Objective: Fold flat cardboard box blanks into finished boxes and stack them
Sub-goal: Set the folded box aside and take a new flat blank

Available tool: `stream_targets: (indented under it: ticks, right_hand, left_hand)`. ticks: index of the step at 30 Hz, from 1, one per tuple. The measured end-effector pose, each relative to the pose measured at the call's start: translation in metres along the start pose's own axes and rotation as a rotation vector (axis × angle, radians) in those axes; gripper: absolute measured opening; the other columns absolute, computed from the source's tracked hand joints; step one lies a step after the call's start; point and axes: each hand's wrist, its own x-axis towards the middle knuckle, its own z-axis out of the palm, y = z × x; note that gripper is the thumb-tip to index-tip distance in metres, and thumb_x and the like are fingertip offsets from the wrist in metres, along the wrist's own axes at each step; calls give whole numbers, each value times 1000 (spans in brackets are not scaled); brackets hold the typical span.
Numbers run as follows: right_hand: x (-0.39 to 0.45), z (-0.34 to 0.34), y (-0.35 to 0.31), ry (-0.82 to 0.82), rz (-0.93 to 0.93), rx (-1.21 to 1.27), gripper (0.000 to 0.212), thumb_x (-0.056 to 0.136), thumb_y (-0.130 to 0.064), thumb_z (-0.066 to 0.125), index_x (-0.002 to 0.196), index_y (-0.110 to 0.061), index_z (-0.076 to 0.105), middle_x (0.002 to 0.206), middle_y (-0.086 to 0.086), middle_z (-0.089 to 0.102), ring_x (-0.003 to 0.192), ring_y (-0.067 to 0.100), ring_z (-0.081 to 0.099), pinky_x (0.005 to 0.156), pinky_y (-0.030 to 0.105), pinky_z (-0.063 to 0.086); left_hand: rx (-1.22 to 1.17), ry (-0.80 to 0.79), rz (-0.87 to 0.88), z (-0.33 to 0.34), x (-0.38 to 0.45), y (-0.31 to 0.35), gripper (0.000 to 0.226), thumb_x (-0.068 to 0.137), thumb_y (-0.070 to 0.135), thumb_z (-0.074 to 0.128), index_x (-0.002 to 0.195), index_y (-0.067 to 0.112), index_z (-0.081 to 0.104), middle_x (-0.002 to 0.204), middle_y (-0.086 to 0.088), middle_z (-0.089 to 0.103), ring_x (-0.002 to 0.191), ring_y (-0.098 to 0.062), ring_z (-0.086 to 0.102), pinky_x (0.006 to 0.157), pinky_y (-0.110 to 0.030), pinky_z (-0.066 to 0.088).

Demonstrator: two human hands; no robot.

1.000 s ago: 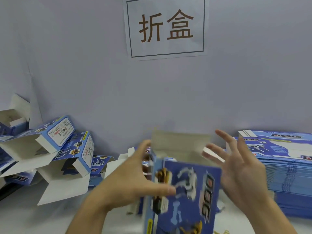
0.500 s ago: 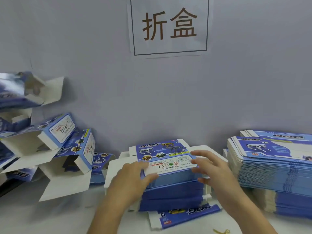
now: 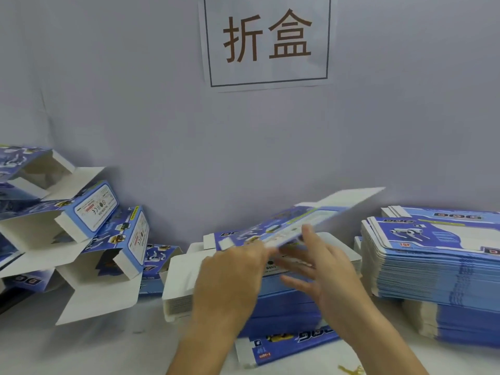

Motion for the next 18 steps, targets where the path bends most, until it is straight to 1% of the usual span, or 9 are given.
stream_targets:
  ticks: [2,5,6,8,11,12,14,15,18]
  right_hand:
    - [1,2,-3,145,-86,43,23,100,-33,57,93,-12,65,83,6,76,75,17,74,63,34,59]
    - [4,-18,-8,302,-117,-37,15,104,-14,50,99,-18,64,98,9,76,90,25,75,81,51,60]
    - [4,-26,-12,262,-115,-24,17,104,-12,49,104,-20,64,104,8,76,93,27,75,82,53,60]
    - [3,-42,-18,116,-108,20,22,103,-13,50,117,-23,64,109,6,76,97,27,75,78,49,61]
    - [-3,-58,-22,-109,-99,38,33,90,-18,59,121,-25,66,111,8,76,97,28,75,66,38,62]
    - [-7,-60,-23,-189,-85,44,34,86,-19,64,120,-26,69,112,10,75,98,28,74,66,35,62]
    - [-6,-57,-24,-278,-35,15,31,86,-19,67,115,-26,73,115,11,74,99,25,74,67,31,61]
    - [-2,-51,-26,-269,-22,-38,28,90,-22,62,116,-22,71,115,12,74,94,17,75,66,25,60]
    - [10,-42,-37,-86,-60,-325,27,105,-4,41,129,-3,53,98,15,68,62,-6,69,45,6,45]
  left_hand:
    - [-189,-5,90,-8,2,25,27,105,42,33,110,29,56,103,4,69,85,-22,63,70,-35,49]
    - [-546,-118,64,-17,3,38,42,95,59,41,104,29,68,99,12,72,87,-9,62,77,-35,53]
    - [-698,-118,5,-19,4,33,39,94,58,48,106,30,72,99,15,73,92,-5,63,80,-32,54]
    - [-909,49,-180,-23,6,16,26,93,47,63,112,31,70,105,17,70,100,-2,63,88,-31,54]
    - [-902,215,-529,-29,9,-11,73,79,61,66,140,27,44,140,7,52,129,-12,50,105,-36,46]
    - [-1009,177,-606,-31,9,-17,79,72,68,65,136,25,47,139,1,57,124,-14,57,98,-35,51]
    - [-1377,91,-639,-33,8,-23,62,63,69,65,105,25,68,104,-5,77,89,-17,75,66,-29,60]
    - [-1481,65,-625,-33,7,-24,52,62,68,65,92,26,72,91,-6,78,79,-20,76,58,-29,59]
    - [-1566,104,-535,-31,2,-23,42,61,62,69,89,32,74,92,-6,78,84,-25,76,66,-38,60]
